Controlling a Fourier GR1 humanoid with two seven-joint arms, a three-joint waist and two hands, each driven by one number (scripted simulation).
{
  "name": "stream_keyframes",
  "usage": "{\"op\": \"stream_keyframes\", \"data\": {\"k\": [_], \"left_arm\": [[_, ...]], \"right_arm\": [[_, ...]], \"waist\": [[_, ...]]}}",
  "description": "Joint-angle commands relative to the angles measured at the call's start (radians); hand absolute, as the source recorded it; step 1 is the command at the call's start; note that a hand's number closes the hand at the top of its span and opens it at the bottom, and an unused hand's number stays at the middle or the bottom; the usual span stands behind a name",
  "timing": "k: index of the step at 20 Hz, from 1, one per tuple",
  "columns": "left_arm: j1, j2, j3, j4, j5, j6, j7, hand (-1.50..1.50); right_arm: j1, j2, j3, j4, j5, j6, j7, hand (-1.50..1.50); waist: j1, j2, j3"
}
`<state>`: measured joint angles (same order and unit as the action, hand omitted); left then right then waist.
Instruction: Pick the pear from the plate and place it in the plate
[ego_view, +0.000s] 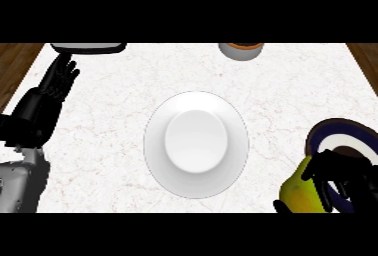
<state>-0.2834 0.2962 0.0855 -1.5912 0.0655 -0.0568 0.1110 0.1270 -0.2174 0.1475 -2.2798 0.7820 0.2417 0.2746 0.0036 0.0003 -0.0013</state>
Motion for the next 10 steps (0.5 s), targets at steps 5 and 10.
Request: {"op": "stream_keyframes", "data": {"k": [5, 10], "left_arm": [[-0.006, -0.029, -0.021, 0.005, -0.03, 0.009, 0.012, 0.0], [0.039, -0.039, -0.023, -0.034, -0.027, -0.01, -0.012, 0.0]], "right_arm": [[-0.359, 0.208, 0.175, 0.23, 0.088, 0.026, 0.219, 1.5], [-0.519, 0.215, 0.216, 0.482, 0.064, -0.131, 0.309, 1.5]], "waist": [[0.01, 0.001, 0.001], [0.014, 0.002, 0.001]]}}
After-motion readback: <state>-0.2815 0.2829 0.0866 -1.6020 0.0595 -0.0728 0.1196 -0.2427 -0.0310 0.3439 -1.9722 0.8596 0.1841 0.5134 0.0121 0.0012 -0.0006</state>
